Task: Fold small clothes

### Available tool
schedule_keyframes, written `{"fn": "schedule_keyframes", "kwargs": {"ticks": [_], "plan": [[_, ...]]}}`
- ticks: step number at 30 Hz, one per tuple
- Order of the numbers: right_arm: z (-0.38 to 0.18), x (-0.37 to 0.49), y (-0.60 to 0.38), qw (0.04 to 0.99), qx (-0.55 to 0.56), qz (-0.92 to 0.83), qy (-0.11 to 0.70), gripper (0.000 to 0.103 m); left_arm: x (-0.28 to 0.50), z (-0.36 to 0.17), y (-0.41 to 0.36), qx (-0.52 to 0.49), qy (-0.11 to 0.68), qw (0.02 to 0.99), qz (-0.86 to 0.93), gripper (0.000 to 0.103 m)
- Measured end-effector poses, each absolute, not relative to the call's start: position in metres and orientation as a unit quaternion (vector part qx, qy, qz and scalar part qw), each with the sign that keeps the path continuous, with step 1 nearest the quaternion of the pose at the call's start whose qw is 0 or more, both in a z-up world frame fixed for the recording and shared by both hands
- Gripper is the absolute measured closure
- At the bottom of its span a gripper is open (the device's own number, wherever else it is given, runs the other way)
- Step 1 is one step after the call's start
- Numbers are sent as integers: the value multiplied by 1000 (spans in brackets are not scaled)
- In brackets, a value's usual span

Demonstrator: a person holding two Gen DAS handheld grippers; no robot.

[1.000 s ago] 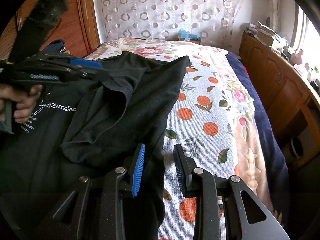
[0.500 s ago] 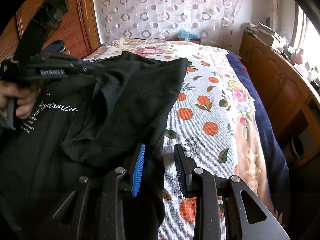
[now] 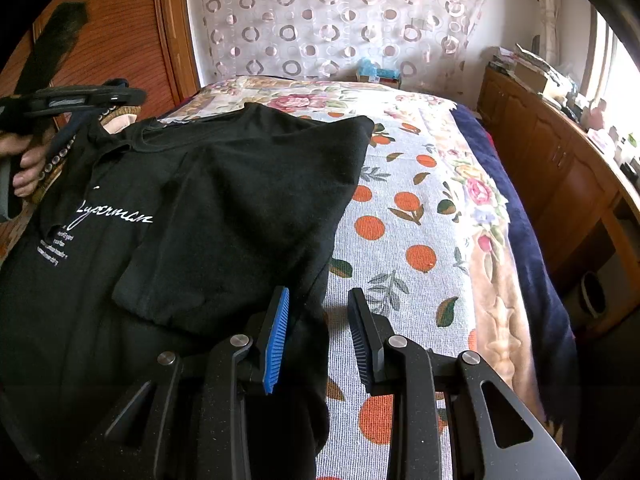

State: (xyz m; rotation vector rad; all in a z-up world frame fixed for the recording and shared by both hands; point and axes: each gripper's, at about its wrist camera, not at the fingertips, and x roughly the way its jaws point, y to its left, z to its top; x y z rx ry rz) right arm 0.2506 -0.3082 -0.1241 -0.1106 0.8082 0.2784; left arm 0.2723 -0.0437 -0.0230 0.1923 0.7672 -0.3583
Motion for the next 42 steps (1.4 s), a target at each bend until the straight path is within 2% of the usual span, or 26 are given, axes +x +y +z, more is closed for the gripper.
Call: {"fn": "schedule_keyframes", "kwargs": {"ticks": [1, 3, 11, 14, 18, 25, 28, 38, 40, 41, 42], "plan": [[-124, 252, -309, 908, -50, 138, 393, 71, 268, -20, -33, 94, 370, 909, -166, 53], [-124, 253, -310, 907, -55, 141, 393, 68, 261, -15, -13, 98, 368, 913, -149, 41], [-98, 279, -308, 917, -73, 138, 366, 59, 245, -15, 72, 111, 382, 917, -33, 40], [-96, 297, -304, 918, -77, 138, 365, 58, 247, -23, 86, 107, 392, 913, -20, 40], [-101, 322, -298, 914, -70, 153, 369, 58, 256, -30, 86, 104, 401, 910, -21, 51], [-118, 358, -289, 902, -87, 152, 395, 58, 280, -47, 81, 128, 423, 897, -10, 57], [-121, 364, -286, 901, -91, 152, 395, 58, 285, -54, 80, 140, 432, 891, -5, 65], [-124, 363, -294, 904, -69, 155, 391, 53, 297, -66, 79, 169, 464, 869, 9, 66], [-124, 363, -294, 905, -69, 154, 391, 53, 297, -66, 77, 177, 464, 868, 10, 83], [-124, 363, -294, 905, -68, 154, 392, 52, 298, -67, 78, 173, 468, 867, 9, 98], [-125, 363, -294, 905, -67, 154, 392, 52, 296, -67, 80, 166, 469, 868, 5, 98]]}}
